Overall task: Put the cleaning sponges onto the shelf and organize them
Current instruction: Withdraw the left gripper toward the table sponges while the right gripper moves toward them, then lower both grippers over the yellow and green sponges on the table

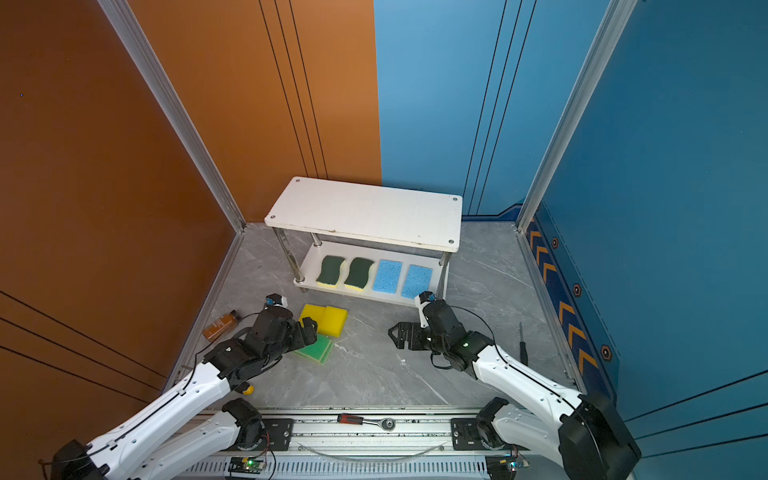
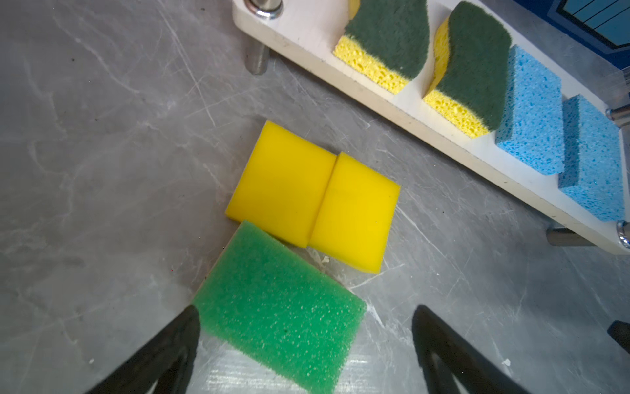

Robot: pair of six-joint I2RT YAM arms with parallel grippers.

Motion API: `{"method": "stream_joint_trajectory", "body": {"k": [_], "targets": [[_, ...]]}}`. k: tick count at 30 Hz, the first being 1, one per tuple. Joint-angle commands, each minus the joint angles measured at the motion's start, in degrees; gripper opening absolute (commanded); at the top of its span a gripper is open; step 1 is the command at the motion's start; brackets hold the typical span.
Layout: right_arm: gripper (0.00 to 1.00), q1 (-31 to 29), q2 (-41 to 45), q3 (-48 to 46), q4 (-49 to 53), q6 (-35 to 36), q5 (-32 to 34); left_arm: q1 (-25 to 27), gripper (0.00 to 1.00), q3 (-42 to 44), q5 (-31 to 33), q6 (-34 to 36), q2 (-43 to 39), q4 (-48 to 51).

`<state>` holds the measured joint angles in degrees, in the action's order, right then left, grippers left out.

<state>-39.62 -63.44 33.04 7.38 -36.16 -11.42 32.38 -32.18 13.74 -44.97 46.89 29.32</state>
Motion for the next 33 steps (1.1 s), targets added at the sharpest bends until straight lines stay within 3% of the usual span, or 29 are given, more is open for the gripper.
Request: {"method": "stream_joint_trajectory", "body": {"k": [1,11,20,33], "targets": [[1.0,-4.26,-3.17,3.16,-4.25,3.29,3.94,0.58,0.98,0.85,1.11,-2.74,-1.6,3.95],[0.99,-12.26,-15.21,9.47,-11.57,5.96,6.96,0.4,0.98,1.46,0.41,-3.53,-3.99,6.28],[0.98,-20.11,-26.82,21.39,-4.61,12.03,18.59,-1.44,0.98,3.89,-5.13,-4.63,-5.12,7.33],[0.97,-20.76,-36.32,26.61,-3.65,11.14,20.87,-1.63,0.98,7.56,-5.21,-7.5,-4.31,4.46]]}}
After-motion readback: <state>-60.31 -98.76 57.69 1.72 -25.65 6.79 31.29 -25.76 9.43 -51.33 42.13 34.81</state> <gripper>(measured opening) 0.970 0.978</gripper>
